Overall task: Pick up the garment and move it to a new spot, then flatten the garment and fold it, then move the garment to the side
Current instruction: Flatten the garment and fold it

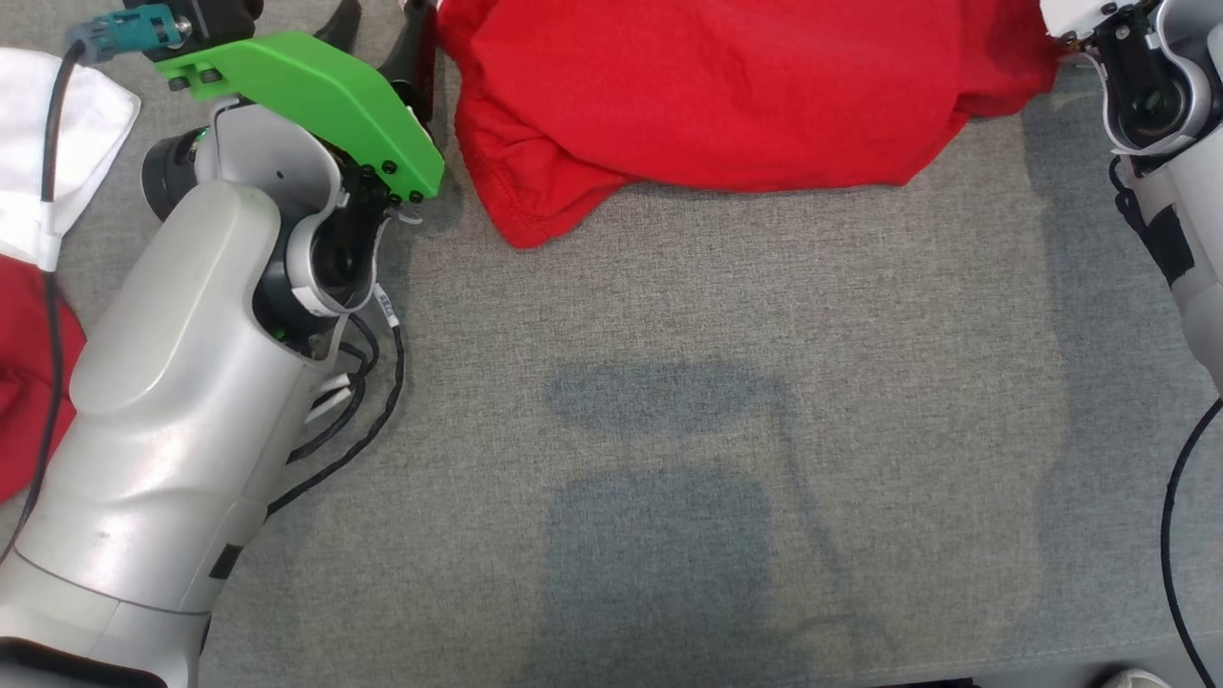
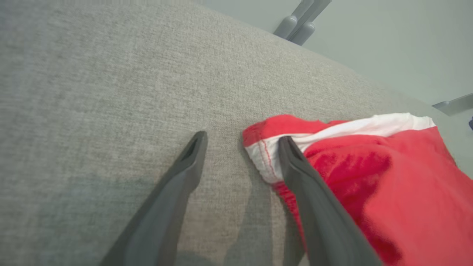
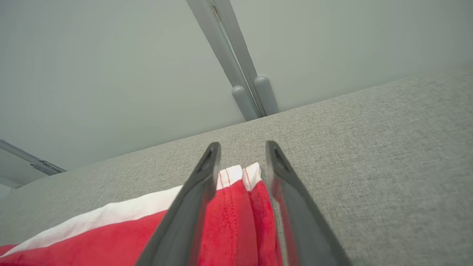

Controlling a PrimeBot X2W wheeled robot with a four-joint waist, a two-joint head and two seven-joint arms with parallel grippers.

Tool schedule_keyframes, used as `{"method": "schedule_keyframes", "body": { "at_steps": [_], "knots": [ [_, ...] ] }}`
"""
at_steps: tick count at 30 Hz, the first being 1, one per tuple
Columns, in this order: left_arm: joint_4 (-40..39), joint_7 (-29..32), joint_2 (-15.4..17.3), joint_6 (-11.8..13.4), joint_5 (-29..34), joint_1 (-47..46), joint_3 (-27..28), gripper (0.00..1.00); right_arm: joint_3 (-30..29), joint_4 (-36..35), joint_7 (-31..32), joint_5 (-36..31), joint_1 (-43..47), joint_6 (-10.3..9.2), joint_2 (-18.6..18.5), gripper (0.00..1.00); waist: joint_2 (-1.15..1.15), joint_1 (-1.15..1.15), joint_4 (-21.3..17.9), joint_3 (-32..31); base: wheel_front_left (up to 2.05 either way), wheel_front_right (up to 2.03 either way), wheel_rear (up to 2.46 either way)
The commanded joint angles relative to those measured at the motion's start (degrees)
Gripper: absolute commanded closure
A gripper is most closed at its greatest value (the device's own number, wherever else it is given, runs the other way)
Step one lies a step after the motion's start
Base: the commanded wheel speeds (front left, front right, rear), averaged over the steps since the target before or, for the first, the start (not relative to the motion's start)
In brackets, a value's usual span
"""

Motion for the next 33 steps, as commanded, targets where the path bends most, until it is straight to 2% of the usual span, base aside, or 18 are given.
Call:
{"method": "schedule_keyframes", "body": {
  "at_steps": [1,6,8,12,18,20,25,30,31,32,33],
  "knots": [
    [-0.4,-0.4,0.6,0.1,-0.7,0.1,0.5,0.00,0.7,0.0,0.4,-0.6,-0.4,0.00,-0.8,0.00,0.00,0.00,0.1,-0.4,0.00,0.00,0.00],
    [-3.9,-2.3,3.3,0.2,2.0,1.6,0.1,0.00,1.9,-2.3,0.8,-0.7,0.7,0.00,-2.9,0.00,0.00,0.00,-0.4,-1.3,0.00,0.00,0.00],
    [-7.2,-5.3,5.9,1.0,5.2,3.1,-0.2,0.00,2.4,-3.4,0.9,-1.3,2.4,0.00,-4.3,0.00,0.00,0.00,-0.6,-2.3,0.00,0.00,0.00],
    [-15.5,-11.7,11.8,4.8,12.5,10.2,-2.0,0.00,3.3,-6.7,3.6,-1.3,7.5,0.00,-6.9,0.00,0.00,0.00,-0.2,-5.6,0.00,0.00,0.00],
    [-27.5,-19.1,16.2,11.6,16.7,22.9,-1.5,0.00,1.7,-8.8,9.1,-0.7,14.5,0.01,-8.2,0.00,0.00,0.00,2.2,-9.2,0.00,0.00,0.00],
    [-30.3,-21.0,16.7,13.4,18.4,26.1,-1.7,0.00,0.3,-7.2,10.8,-1.0,15.7,0.01,-7.5,0.00,0.00,0.00,3.6,-9.9,0.00,0.00,0.00],
    [-34.7,-23.5,15.8,16.0,21.7,31.1,-2.2,0.00,-4.2,-2.6,15.2,0.4,17.1,0.01,-4.5,0.00,0.00,0.00,7.8,-11.7,0.00,0.00,0.00],
    [-35.2,-24.1,13.6,15.5,22.0,34.0,-1.7,0.00,-7.0,2.6,19.0,-0.2,18.1,-0.03,-3.4,0.00,0.00,0.00,11.5,-12.9,0.00,0.00,0.00],
    [-35.1,-24.2,13.3,15.2,22.1,34.5,-1.7,0.00,-7.1,3.6,19.9,-0.7,18.2,-0.03,-3.1,0.16,0.00,0.00,12.0,-13.2,0.00,0.00,0.00],
    [-34.9,-24.2,12.8,15.0,22.0,35.0,-1.7,0.00,-7.2,4.4,20.4,-1.1,18.2,-0.03,-3.0,0.93,0.00,0.00,12.3,-13.4,0.00,0.00,0.00],
    [-34.8,-24.3,12.6,14.6,22.0,35.4,-1.7,0.00,-7.4,4.9,21.0,-1.4,18.2,-0.02,-2.8,1.00,0.00,0.00,12.5,-13.6,0.00,0.00,0.00]
  ]
}}
